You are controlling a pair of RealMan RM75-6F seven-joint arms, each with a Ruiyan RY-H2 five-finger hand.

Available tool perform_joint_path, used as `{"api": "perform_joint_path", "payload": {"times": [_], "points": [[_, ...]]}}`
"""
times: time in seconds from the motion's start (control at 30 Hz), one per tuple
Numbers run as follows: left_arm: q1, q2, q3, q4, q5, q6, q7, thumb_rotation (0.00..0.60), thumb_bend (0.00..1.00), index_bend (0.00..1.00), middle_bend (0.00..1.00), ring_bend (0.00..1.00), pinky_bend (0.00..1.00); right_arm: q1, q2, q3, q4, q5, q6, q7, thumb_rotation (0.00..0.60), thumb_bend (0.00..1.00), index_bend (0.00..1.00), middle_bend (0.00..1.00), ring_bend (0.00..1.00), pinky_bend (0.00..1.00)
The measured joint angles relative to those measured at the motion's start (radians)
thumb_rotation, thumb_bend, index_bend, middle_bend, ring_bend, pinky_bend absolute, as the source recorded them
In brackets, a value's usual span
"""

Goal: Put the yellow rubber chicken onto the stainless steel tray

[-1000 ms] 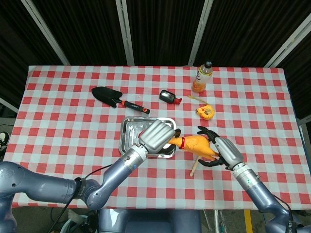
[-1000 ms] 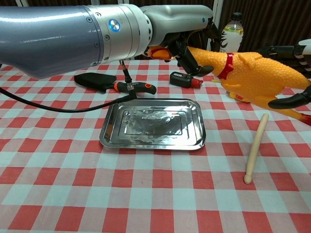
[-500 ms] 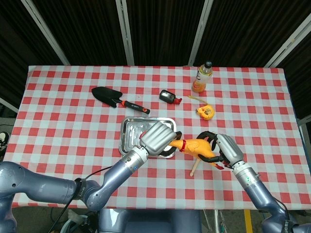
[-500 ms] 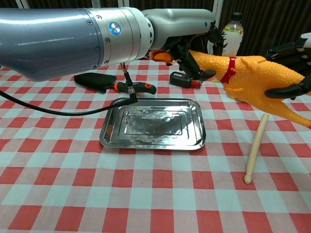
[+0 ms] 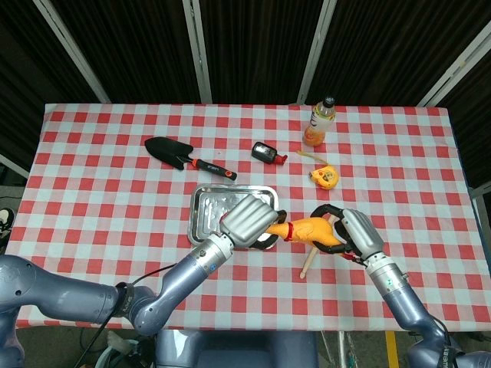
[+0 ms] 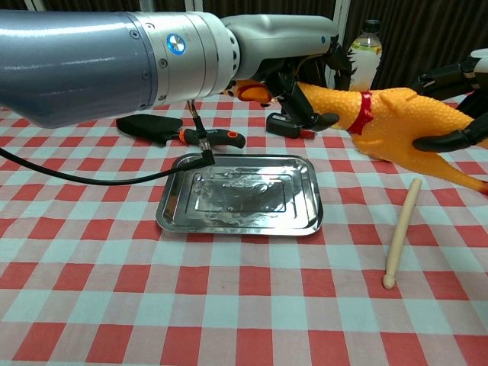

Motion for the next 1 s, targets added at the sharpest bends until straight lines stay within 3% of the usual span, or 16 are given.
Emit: {"api": "perform_joint_path", "payload": {"times": [0.07,0.13,0.23,0.3,0.37,0.47,0.57,0.8,1.0], "points": [[-0.001,0.000,0.000,0.001,-0.001,0.000,0.001,0.600,0.58,0.61,0.69,0.60,0.68,-0.001,0.000,0.000,-0.001,0.000,0.002,-0.003,0.600,0.85,1.00,0.94,0.90,0.96],[-0.002,-0.001,0.001,0.003,-0.003,0.000,0.002,0.600,0.58,0.61,0.69,0.60,0.68,-0.002,0.002,0.000,-0.003,-0.002,0.004,-0.003,0.600,0.85,0.95,0.87,0.80,0.88],[-0.002,-0.003,0.001,0.009,-0.004,0.002,0.002,0.600,0.58,0.61,0.69,0.60,0.68,-0.002,0.013,-0.005,-0.007,-0.011,-0.009,0.003,0.600,0.70,0.69,0.67,0.59,0.70],[-0.003,-0.004,0.001,0.014,-0.004,0.004,0.003,0.600,0.58,0.61,0.69,0.60,0.68,0.001,0.028,-0.012,-0.010,-0.022,-0.030,0.014,0.600,0.47,0.47,0.51,0.43,0.56],[-0.003,-0.006,0.001,0.022,-0.002,0.009,0.006,0.600,0.58,0.61,0.69,0.60,0.68,0.005,0.043,-0.019,-0.012,-0.035,-0.051,0.029,0.600,0.34,0.30,0.38,0.32,0.45],[-0.001,-0.011,0.004,0.032,0.005,0.019,0.011,0.600,0.58,0.61,0.69,0.60,0.68,0.013,0.069,-0.031,-0.014,-0.056,-0.086,0.052,0.600,0.23,0.12,0.24,0.19,0.34],[0.001,-0.014,0.006,0.040,0.011,0.023,0.013,0.600,0.58,0.61,0.69,0.60,0.68,0.020,0.091,-0.040,-0.015,-0.074,-0.113,0.075,0.600,0.22,0.06,0.20,0.15,0.32],[0.006,-0.020,0.006,0.059,0.017,0.024,0.007,0.600,0.58,0.61,0.69,0.60,0.68,0.023,0.110,-0.051,-0.011,-0.099,-0.118,0.103,0.600,0.22,0.06,0.20,0.15,0.32],[0.006,-0.020,0.004,0.057,0.021,0.020,0.010,0.600,0.58,0.61,0.69,0.60,0.68,0.021,0.111,-0.047,-0.010,-0.104,-0.104,0.121,0.600,0.21,0.17,0.20,0.18,0.33]]}}
